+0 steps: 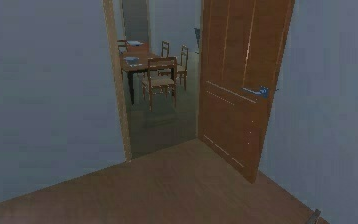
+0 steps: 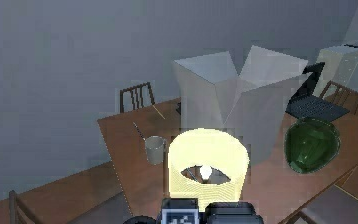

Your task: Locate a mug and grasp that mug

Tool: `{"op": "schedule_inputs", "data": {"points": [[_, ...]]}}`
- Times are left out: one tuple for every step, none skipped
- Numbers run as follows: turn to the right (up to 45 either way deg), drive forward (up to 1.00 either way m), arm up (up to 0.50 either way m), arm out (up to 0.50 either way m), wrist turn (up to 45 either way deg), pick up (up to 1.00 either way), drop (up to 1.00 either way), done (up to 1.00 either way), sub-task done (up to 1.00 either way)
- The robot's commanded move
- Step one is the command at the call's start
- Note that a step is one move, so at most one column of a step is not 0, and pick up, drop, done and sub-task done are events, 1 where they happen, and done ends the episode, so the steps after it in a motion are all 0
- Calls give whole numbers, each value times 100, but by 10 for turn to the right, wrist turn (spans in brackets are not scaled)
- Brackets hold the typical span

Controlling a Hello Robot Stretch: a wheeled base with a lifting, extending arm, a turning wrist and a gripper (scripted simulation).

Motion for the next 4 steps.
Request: {"op": "schedule_inputs", "data": {"points": [[0,0,0,38,0,0,0,0,0],[0,0,0,0,450,0,0,0,0],[0,0,0,0,450,0,0,0,0],[0,0,0,0,450,0,0,0,0]]}}
